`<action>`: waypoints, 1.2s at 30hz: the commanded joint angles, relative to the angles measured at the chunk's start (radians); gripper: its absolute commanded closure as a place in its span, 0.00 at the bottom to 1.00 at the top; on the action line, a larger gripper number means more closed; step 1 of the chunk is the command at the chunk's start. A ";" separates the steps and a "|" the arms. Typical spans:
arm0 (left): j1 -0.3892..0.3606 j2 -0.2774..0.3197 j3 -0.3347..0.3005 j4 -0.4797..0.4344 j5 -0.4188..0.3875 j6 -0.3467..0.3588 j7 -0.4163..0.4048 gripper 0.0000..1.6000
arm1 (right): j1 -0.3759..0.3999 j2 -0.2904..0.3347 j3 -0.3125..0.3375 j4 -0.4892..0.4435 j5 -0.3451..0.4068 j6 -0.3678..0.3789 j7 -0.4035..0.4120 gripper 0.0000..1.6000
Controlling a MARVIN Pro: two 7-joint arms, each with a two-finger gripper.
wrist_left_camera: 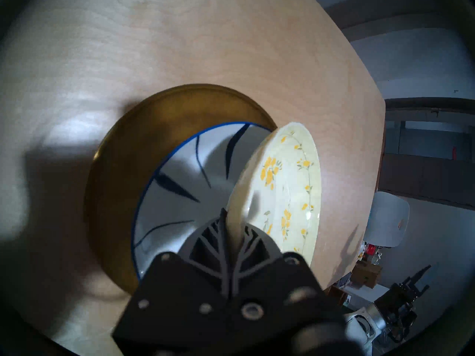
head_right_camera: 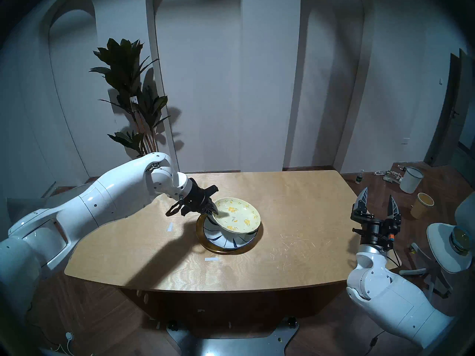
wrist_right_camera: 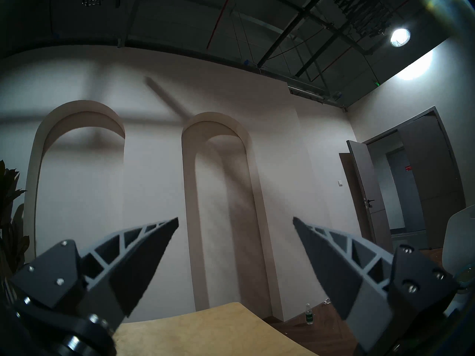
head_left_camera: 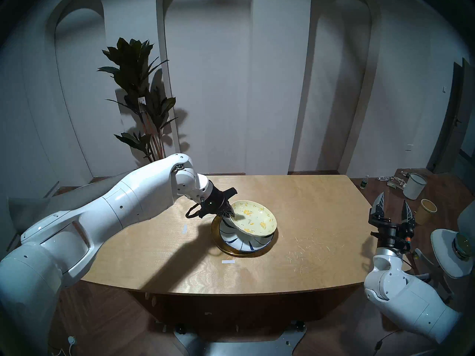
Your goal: Stack the plates into one stack
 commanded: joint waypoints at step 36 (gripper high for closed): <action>0.128 0.069 -0.243 -0.227 -0.277 -0.327 0.356 1.00 | 0.074 -0.010 -0.038 0.033 0.027 0.003 0.063 0.00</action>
